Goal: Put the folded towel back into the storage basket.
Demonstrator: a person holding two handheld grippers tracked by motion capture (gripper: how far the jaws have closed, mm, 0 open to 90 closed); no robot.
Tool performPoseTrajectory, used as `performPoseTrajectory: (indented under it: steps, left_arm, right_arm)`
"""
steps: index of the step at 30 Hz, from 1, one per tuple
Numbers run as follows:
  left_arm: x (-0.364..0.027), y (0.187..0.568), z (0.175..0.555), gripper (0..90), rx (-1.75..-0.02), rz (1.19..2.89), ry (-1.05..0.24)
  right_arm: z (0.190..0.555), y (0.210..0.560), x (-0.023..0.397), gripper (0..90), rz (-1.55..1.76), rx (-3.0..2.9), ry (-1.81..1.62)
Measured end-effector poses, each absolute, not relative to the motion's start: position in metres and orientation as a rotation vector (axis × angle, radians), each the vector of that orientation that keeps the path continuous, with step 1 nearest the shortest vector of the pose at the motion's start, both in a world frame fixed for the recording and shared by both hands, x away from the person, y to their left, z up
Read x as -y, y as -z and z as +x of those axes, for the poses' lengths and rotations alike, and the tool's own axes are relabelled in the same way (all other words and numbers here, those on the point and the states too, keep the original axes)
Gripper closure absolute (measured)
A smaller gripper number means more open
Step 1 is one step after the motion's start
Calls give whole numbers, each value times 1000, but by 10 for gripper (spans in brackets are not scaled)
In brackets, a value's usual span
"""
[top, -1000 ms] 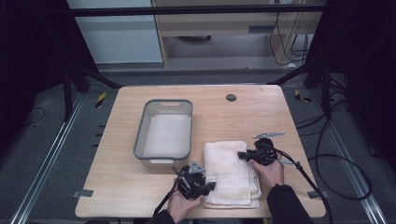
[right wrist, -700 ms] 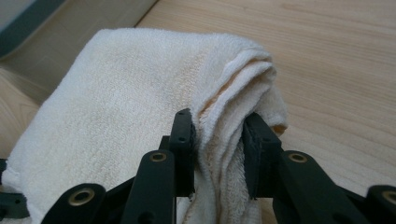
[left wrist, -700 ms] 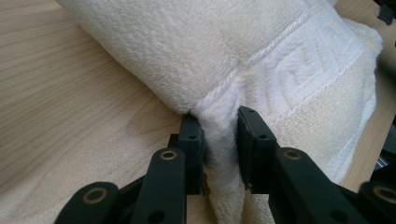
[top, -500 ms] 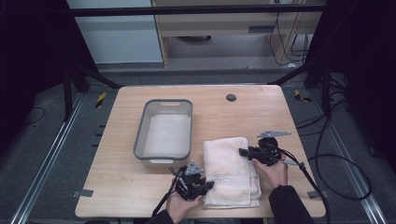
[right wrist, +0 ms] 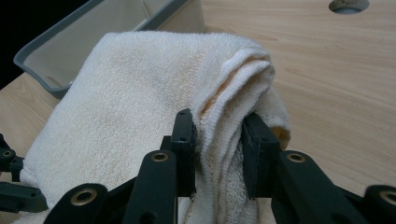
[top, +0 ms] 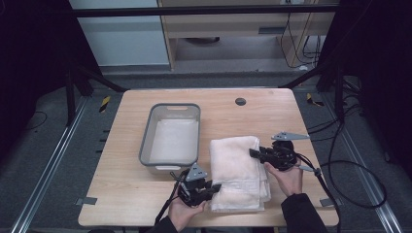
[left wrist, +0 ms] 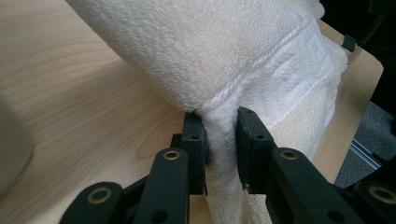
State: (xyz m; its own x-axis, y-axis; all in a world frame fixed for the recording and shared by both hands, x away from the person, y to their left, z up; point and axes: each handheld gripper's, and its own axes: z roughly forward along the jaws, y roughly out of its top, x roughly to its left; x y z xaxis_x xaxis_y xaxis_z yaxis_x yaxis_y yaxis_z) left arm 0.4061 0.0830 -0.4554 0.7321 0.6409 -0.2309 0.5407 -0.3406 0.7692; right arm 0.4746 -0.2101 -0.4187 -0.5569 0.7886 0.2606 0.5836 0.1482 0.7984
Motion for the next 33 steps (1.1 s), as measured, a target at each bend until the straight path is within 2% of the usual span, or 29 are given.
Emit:
performPoseTrajectory:
  steps: [33]
  left_arm:
    - [-110, 406, 403, 746, -853, 1932, -259]
  right_arm:
    - [471, 364, 190, 698, 1204, -2107, -1493]
